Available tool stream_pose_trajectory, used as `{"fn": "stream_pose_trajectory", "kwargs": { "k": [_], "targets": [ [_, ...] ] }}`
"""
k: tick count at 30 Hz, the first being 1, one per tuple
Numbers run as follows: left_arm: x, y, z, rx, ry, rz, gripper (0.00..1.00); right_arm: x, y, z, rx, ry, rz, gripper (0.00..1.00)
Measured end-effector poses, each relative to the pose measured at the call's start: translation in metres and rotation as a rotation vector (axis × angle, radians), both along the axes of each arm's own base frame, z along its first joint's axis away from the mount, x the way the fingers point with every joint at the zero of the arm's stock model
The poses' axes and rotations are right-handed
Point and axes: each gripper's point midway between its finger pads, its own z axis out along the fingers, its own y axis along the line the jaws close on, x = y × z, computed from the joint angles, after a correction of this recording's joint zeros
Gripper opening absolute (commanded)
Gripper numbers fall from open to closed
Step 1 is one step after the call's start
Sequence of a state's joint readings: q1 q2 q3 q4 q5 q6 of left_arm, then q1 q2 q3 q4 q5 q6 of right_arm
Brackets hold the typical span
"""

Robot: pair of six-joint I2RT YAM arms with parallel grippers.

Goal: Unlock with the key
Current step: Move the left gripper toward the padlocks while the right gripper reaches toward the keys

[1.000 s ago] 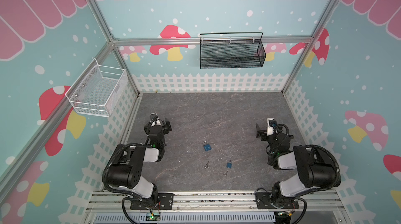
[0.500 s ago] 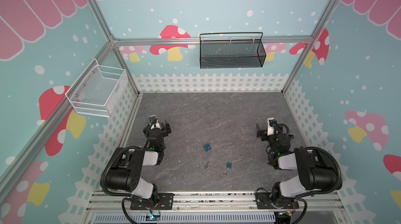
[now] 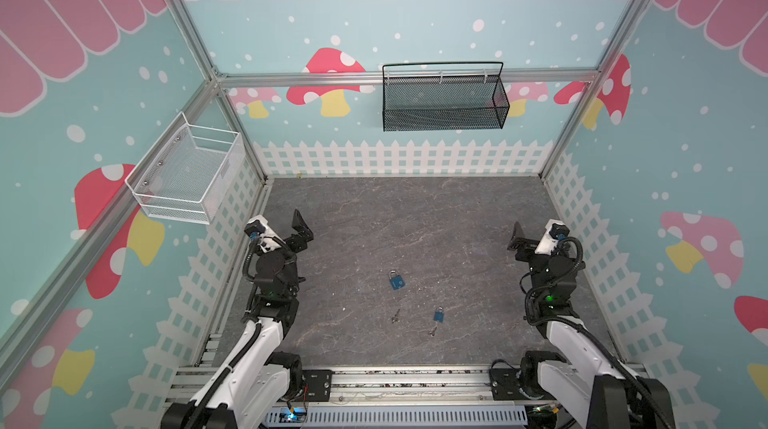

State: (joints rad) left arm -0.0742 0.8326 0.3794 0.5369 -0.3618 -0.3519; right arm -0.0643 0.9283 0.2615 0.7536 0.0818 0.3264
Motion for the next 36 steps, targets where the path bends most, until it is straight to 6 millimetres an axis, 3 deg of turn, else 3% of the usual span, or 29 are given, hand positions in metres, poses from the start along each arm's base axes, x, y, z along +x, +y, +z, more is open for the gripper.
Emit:
{"fn": "stream_pose_trajectory", "kwargs": {
  "k": [3,10,18,23,29,36],
  "targets": [
    [-0.011,-0.004,0.005,-0.089,-0.058,-0.04,1.0,-0.009,0.001,0.0,0.095,0.004,0.002,0.98],
    [-0.02,-0.006,-0.026,-0.26,0.053,-0.06,1.0,-0.013,0.017,-0.032,0.255,0.183,0.072,0.98],
    [-0.022,-0.042,-0.041,-0.329,0.228,-0.238,1.0,-0.009,0.048,-0.038,0.331,0.378,0.194,0.98],
    [-0.031,-0.08,-0.058,-0.348,0.368,-0.374,1.0,-0.023,0.082,-0.05,0.323,0.497,0.292,0.98],
    [-0.056,-0.139,-0.078,-0.33,0.52,-0.555,1.0,-0.05,0.127,-0.062,0.31,0.666,0.406,1.0],
    [-0.087,-0.188,-0.096,-0.284,0.653,-0.702,0.99,-0.097,0.182,-0.079,0.263,0.869,0.515,0.97]
  ]
}}
